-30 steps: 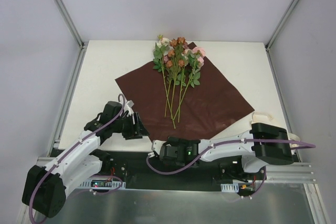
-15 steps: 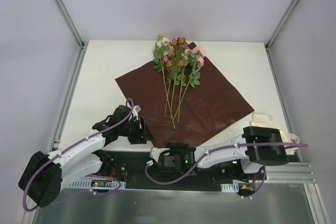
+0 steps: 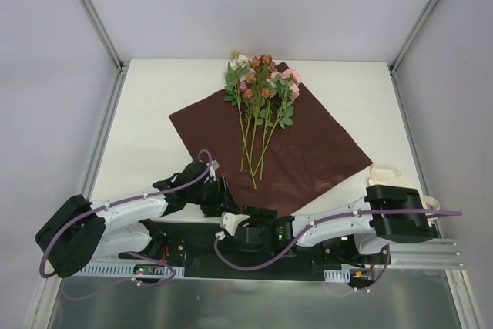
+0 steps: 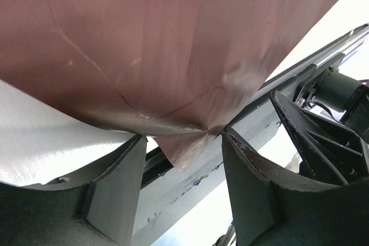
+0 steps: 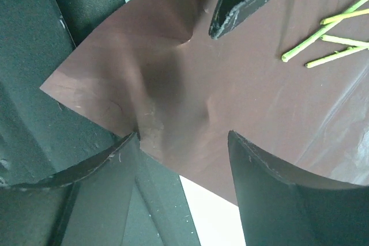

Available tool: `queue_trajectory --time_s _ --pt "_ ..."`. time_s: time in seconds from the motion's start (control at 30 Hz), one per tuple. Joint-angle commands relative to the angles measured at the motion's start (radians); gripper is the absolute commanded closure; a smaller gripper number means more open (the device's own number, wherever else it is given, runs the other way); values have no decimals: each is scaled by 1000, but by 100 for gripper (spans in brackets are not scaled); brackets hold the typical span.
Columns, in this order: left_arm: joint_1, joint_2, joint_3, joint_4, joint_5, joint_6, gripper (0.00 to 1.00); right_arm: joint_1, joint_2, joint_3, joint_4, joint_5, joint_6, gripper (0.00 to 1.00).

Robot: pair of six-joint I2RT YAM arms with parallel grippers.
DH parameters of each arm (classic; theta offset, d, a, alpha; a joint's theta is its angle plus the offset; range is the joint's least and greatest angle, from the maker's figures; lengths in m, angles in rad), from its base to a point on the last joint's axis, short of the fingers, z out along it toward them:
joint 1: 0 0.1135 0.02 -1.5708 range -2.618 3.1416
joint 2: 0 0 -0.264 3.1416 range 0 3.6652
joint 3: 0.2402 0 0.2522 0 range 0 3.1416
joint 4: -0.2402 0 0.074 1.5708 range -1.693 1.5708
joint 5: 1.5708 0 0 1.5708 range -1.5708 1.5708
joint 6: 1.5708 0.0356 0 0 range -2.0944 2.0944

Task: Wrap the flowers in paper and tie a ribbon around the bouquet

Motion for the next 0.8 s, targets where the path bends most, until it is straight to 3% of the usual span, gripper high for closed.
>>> queue_trajectory --time_s 0.0,0.1,0.4,0.43,0.6,0.77 --pt "-11 21 -5 73 -25 -39 49 -4 -78 -27 37 40 35 34" --pt "-15 6 -1 81 -32 -42 65 -6 -124 -44 36 53 52 34" --pt "-16 -19 39 82 -41 -31 92 10 -219 -87 22 15 84 24" --pt "-15 -16 42 82 -41 -31 98 11 -216 -94 26 23 93 24" --pt "-16 -31 56 82 -49 -39 100 42 -184 -107 48 102 122 15" --pt "-13 -48 79 79 -43 -53 100 46 -158 -96 57 224 142 14"
